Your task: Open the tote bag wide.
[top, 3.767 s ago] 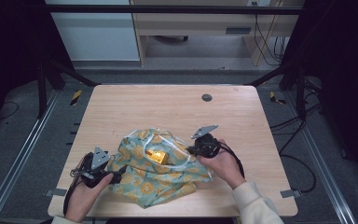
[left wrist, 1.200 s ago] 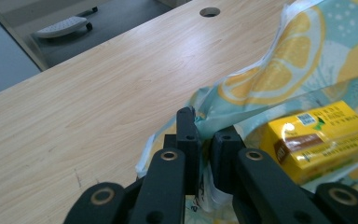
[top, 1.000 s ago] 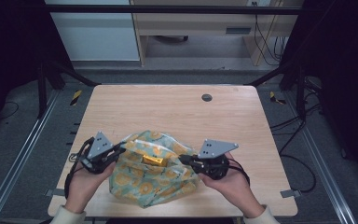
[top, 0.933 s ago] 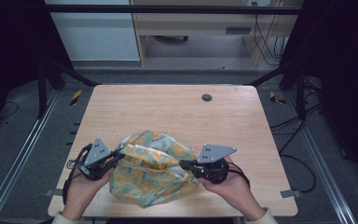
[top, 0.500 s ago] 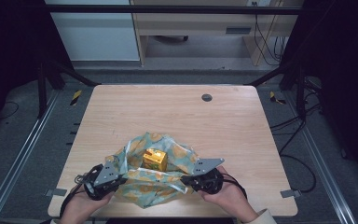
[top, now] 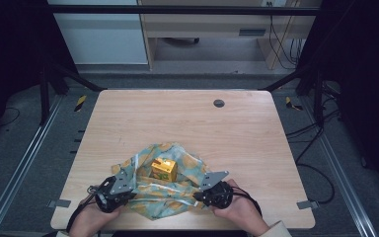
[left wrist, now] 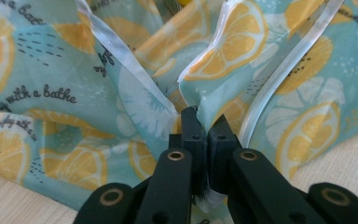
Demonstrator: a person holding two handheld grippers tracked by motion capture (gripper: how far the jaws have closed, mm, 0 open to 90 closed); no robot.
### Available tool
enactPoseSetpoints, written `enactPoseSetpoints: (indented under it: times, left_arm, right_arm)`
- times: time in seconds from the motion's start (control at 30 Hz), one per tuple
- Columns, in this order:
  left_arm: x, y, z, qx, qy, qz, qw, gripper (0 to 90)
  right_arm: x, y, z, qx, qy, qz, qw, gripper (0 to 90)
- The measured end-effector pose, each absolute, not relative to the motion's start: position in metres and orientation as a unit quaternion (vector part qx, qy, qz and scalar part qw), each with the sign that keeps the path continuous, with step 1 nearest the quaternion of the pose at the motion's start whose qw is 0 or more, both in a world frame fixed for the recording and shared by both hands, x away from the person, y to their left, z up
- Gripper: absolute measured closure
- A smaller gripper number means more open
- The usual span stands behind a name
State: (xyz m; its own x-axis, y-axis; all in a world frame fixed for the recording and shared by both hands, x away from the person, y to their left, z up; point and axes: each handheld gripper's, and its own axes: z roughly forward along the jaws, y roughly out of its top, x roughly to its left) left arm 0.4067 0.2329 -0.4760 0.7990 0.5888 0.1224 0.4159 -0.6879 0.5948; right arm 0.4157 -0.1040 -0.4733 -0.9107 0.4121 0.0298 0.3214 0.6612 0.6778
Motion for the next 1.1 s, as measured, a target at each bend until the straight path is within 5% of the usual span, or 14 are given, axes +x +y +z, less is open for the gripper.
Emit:
enactPoseSetpoints:
  times: [0.1, 0.37, 0.7, 0.93, 1.1]
  left_arm:
    - [0.407, 0.234, -0.475, 0.906, 0.278, 0.157, 0.279, 88.2]
    - [0.408, 0.234, -0.475, 0.904, 0.282, 0.159, 0.28, 88.3]
    - [0.408, 0.234, -0.474, 0.903, 0.283, 0.168, 0.278, 87.7]
    - [0.407, 0.234, -0.474, 0.902, 0.282, 0.168, 0.281, 87.1]
    - [0.407, 0.235, -0.469, 0.899, 0.278, 0.172, 0.291, 84.6]
  right_arm:
    - [0.415, -0.104, -0.474, 0.201, 0.907, 0.366, 0.061, 84.8]
    - [0.413, -0.114, -0.452, 0.214, 0.892, 0.391, 0.08, 47.2]
    - [0.432, -0.121, -0.419, 0.235, 0.875, 0.407, 0.117, 30.1]
    - [0.476, -0.097, -0.429, 0.254, 0.877, 0.389, 0.12, 31.5]
    - [0.486, -0.085, -0.442, 0.25, 0.881, 0.389, 0.106, 65.1]
